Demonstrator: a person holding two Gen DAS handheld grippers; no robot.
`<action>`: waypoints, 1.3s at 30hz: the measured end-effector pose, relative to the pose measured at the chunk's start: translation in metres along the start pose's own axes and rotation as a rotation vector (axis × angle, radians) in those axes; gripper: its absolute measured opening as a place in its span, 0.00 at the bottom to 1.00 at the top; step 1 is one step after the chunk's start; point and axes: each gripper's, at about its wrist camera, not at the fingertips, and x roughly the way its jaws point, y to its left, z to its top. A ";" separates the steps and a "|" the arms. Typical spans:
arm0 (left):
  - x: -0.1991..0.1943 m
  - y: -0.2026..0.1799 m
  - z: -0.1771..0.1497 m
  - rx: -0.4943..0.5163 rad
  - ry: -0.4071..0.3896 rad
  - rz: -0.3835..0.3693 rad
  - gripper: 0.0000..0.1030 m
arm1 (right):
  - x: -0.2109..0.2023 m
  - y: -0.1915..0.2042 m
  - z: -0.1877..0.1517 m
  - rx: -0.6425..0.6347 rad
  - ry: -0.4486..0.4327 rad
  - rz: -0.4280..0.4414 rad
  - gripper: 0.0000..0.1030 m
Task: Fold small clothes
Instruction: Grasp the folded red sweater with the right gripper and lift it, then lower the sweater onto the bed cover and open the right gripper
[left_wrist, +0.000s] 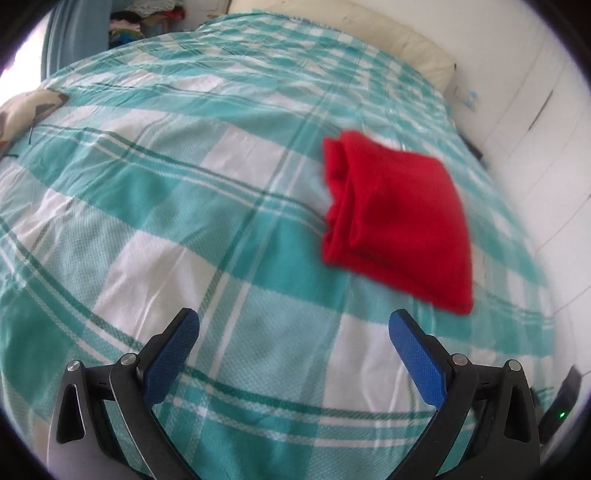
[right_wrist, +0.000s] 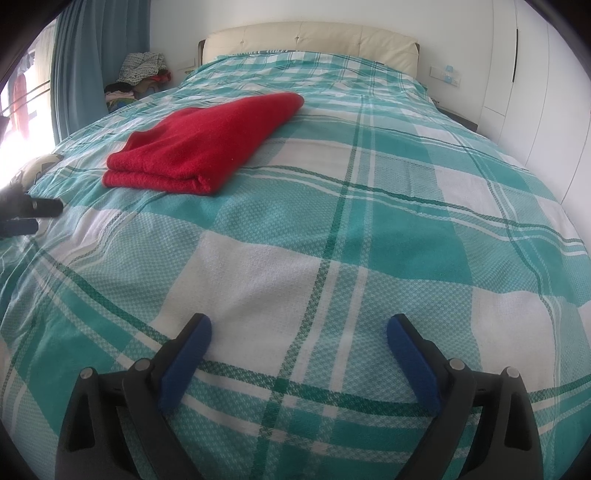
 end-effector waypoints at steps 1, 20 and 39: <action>0.002 0.001 0.012 -0.020 0.008 -0.037 1.00 | -0.003 -0.003 0.007 0.013 0.009 0.019 0.92; 0.157 -0.054 0.119 0.155 0.259 -0.075 0.80 | 0.181 -0.017 0.204 0.561 0.219 0.582 0.46; 0.047 -0.063 0.133 0.303 -0.075 0.101 0.85 | 0.076 0.020 0.250 0.192 -0.047 0.260 0.65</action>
